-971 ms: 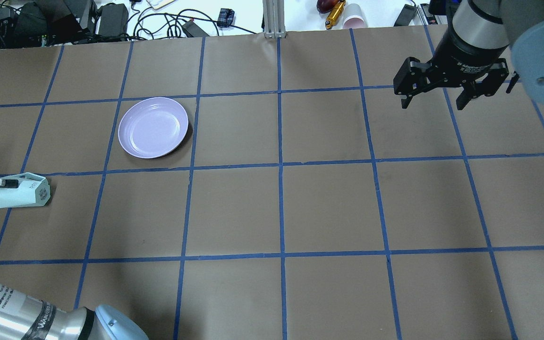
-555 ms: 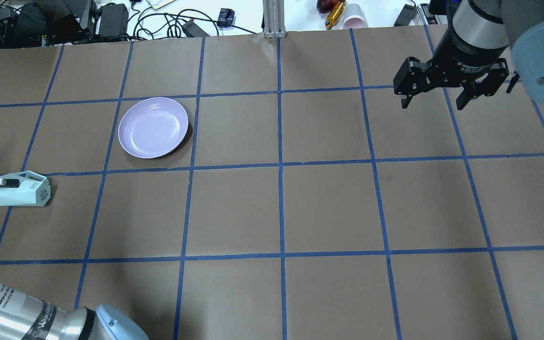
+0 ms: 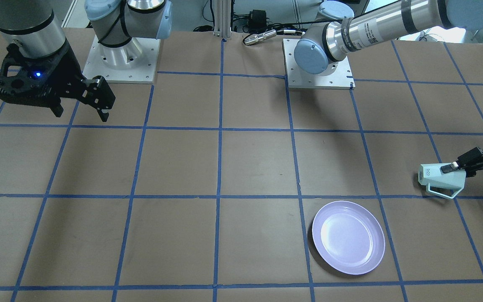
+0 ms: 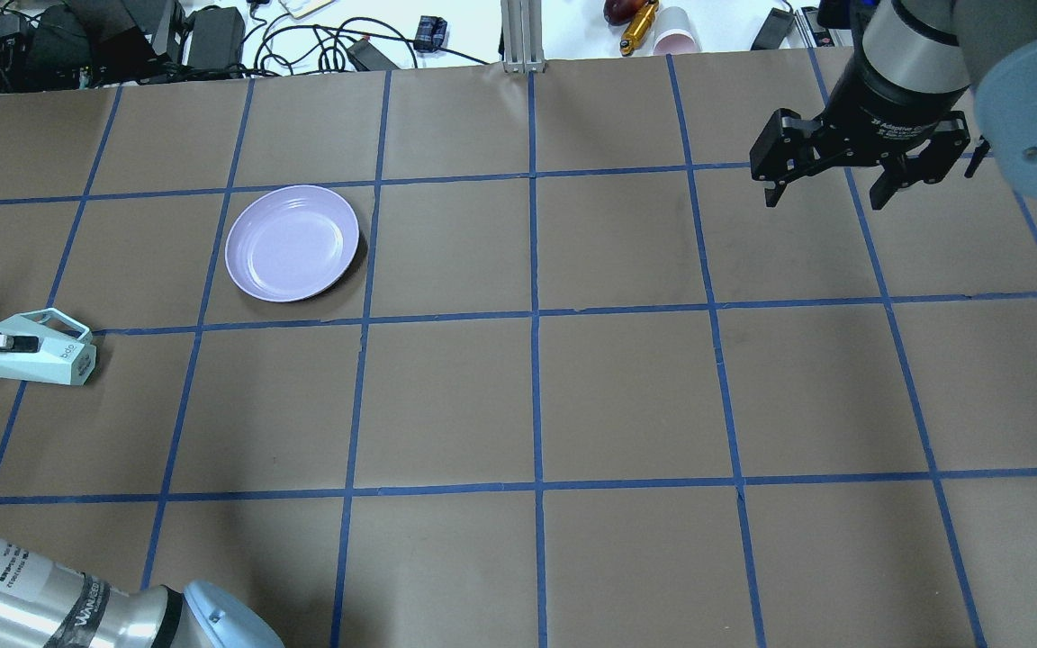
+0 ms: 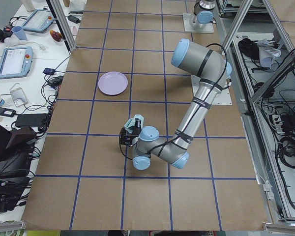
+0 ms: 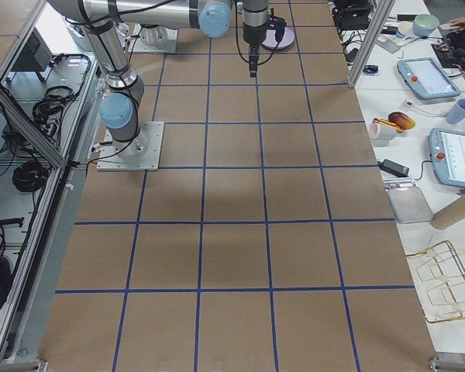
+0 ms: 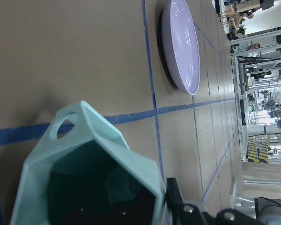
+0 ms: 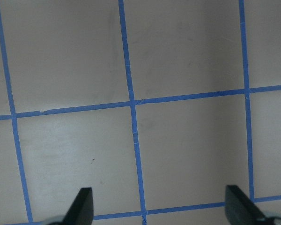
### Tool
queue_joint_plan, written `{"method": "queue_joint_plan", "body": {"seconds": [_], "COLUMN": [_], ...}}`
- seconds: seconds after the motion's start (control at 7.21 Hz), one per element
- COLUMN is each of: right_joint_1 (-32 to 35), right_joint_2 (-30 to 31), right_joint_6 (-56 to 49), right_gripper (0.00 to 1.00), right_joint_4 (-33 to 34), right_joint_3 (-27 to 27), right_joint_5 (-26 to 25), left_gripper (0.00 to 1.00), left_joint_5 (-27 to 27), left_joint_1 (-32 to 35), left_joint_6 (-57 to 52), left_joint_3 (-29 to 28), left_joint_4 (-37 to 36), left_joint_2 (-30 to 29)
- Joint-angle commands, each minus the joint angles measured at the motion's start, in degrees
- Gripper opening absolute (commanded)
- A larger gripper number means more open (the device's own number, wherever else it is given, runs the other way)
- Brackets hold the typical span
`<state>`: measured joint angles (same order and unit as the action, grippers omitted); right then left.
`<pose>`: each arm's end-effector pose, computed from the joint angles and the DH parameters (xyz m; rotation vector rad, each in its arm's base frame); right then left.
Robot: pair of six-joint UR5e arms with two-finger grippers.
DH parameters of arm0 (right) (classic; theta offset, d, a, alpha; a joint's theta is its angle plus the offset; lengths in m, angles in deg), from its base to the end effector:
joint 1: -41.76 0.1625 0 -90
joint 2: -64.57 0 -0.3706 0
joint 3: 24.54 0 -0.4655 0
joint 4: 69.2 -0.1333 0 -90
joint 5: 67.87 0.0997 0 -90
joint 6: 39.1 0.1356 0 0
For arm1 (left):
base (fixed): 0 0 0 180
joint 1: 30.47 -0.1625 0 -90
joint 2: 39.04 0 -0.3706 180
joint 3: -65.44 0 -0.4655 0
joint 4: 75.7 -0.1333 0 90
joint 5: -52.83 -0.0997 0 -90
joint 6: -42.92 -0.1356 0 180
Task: Flip cup and place on plate
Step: 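Close the left gripper on the mug's rim, then lift the mug with the left gripper and carry it toward the plate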
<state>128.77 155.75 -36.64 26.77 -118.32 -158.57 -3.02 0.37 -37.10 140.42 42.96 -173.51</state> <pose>0.1020 -0.5710 0.3824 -0.1493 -3.1242 0.0919 0.4270 -0.4989 0.0542 -0.0264 -2.0282 0.1882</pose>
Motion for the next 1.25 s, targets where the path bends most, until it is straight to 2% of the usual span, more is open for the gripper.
{"method": "queue_joint_plan", "body": {"seconds": [0.0,0.83,1.11], "right_joint_1": [0.0,0.0,0.0], "right_joint_2": [0.0,0.0,0.0], "right_joint_6": [0.0,0.0,0.0], "right_gripper": [1.00,1.00,1.00], "right_joint_4": [0.0,0.0,0.0], "right_joint_3": [0.0,0.0,0.0], "right_joint_5": [0.0,0.0,0.0], "left_gripper": [0.00,0.00,0.00], "left_joint_5": [0.7,1.8,2.0], "left_joint_1": [0.0,0.2,0.3], "left_joint_6": [0.0,0.2,0.5], "left_joint_3": [0.0,0.3,2.5], "left_joint_4": [1.0,1.6,1.4], "left_joint_2": [0.3,1.1,2.9]}}
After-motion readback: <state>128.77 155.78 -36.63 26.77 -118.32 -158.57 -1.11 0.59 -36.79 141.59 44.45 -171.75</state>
